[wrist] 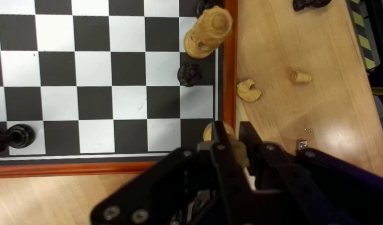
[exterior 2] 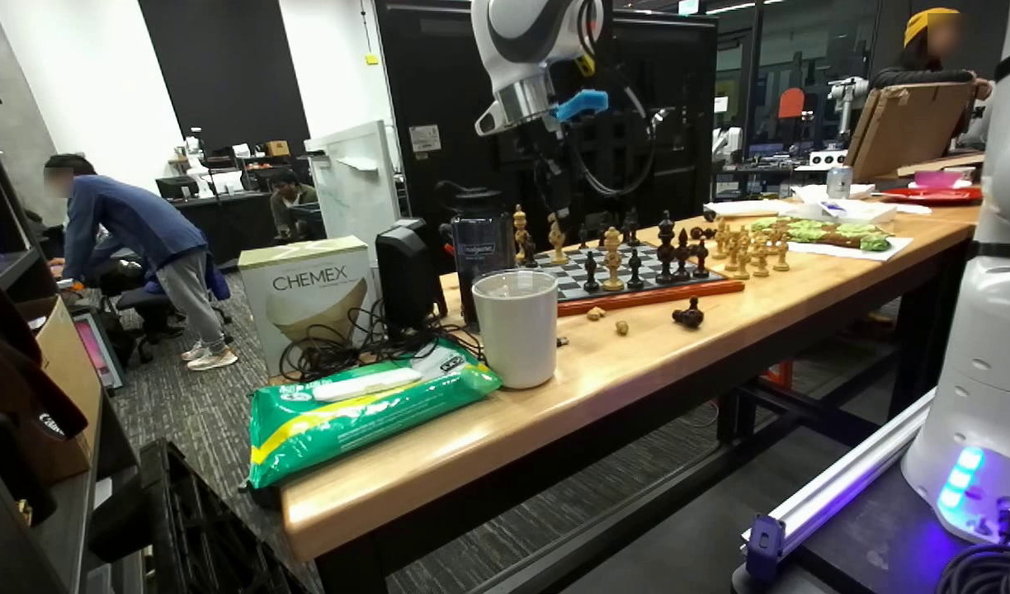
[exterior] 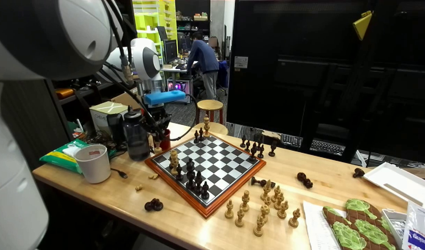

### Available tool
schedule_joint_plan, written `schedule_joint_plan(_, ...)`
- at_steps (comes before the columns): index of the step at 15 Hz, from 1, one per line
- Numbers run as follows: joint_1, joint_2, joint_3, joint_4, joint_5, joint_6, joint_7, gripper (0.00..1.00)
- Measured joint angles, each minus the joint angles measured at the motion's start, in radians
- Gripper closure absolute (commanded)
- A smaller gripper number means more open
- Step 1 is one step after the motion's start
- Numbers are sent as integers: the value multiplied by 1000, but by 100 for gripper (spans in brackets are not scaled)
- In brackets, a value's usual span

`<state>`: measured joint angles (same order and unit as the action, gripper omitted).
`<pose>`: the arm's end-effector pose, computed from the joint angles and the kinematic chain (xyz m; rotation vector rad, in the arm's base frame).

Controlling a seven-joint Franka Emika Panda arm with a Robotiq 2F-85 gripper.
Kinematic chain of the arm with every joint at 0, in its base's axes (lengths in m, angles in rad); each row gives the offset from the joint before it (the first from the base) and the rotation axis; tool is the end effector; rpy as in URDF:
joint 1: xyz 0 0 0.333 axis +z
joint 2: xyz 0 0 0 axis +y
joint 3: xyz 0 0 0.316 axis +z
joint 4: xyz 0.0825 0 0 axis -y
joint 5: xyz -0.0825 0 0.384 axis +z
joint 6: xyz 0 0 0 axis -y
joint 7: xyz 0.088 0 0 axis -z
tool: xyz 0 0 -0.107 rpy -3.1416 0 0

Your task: Put the light brown chess piece on the board

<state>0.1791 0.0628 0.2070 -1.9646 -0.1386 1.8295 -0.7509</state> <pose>0.5130 0.1949 0.4270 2.5242 1.7022 -0.3270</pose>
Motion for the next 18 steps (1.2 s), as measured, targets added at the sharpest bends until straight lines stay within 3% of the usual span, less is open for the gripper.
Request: schedule_joint_plan(18,-8,0,-14,-47,0,25,3,96)
